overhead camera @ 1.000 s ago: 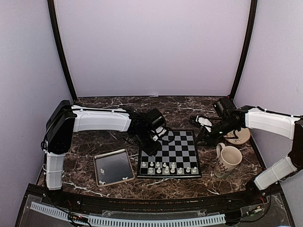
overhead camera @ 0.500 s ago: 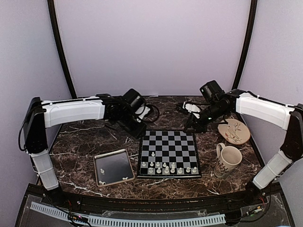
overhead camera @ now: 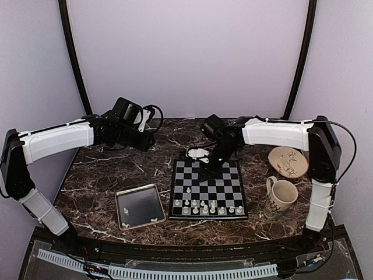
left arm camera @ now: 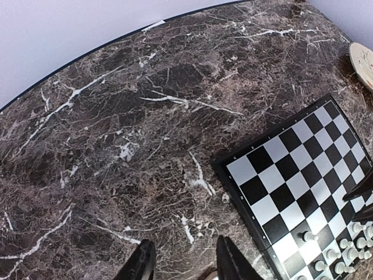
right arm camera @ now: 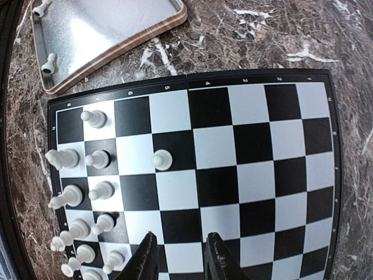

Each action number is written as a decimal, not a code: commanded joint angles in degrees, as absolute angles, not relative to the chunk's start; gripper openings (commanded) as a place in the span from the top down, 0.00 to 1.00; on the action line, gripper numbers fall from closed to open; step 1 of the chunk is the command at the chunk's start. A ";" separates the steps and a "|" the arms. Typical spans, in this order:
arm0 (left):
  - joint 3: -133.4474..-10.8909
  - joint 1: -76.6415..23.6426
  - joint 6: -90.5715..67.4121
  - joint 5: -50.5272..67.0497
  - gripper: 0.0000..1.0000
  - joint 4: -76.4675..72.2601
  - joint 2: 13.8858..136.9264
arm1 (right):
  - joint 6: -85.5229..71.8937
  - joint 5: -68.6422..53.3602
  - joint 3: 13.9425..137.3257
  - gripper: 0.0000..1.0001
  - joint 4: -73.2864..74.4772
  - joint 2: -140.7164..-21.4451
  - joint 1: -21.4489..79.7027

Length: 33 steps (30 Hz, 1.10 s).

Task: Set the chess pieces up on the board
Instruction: Pick up the pawn from the chessboard.

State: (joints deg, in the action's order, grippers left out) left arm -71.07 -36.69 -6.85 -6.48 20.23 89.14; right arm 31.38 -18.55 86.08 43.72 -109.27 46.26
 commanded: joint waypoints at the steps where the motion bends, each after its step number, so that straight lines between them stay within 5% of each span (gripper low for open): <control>1: -70.16 -35.60 -7.35 -7.46 0.62 17.11 85.06 | 30.63 -15.51 91.75 0.71 47.01 -114.64 49.09; 33: -69.87 -33.31 -7.82 -5.41 0.61 17.51 84.90 | 27.93 -18.63 101.14 0.75 49.57 -125.19 52.72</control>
State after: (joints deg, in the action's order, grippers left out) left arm -70.35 -33.47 -7.31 -6.26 17.78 86.30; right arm 28.42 -17.37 99.44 48.53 -123.74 51.77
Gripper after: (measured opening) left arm 0.390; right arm 0.248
